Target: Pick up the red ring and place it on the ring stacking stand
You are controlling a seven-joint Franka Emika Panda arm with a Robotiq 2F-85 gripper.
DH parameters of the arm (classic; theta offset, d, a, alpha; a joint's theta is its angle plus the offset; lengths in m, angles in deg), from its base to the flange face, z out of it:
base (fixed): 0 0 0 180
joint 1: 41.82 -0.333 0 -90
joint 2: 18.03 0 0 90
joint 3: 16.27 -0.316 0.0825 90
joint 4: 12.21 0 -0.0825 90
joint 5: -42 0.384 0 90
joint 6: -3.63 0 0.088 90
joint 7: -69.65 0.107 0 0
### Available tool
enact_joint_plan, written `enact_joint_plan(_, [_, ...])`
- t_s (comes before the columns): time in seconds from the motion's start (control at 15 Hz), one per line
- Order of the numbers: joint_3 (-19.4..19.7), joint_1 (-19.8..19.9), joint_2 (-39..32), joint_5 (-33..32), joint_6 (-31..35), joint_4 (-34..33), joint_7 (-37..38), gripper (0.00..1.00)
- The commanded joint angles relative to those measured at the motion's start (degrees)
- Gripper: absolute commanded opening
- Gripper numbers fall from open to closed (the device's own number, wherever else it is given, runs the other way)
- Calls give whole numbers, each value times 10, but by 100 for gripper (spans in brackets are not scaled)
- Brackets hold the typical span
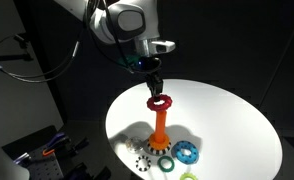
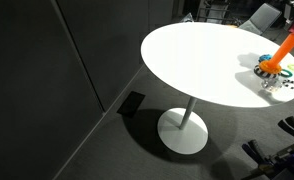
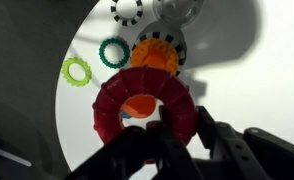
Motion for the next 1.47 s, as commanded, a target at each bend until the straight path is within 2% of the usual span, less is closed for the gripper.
enact_joint_plan(0.0, [5,7,-29,0,-17,-34,11,10])
enact_joint_plan(0.4, [15,9,-58,16,-26,-52,-2,10])
enact_joint_plan(1.13, [15,18,-59,113,-56,-56,-65,11])
enact_joint_plan(1.2, [16,19,-59,118,-59,-57,-70,27])
enact_joint_plan(1.27, [16,20,-59,121,-63,-58,-71,50])
enact_joint_plan(1.4, [18,20,-58,124,-69,-59,-72,63])
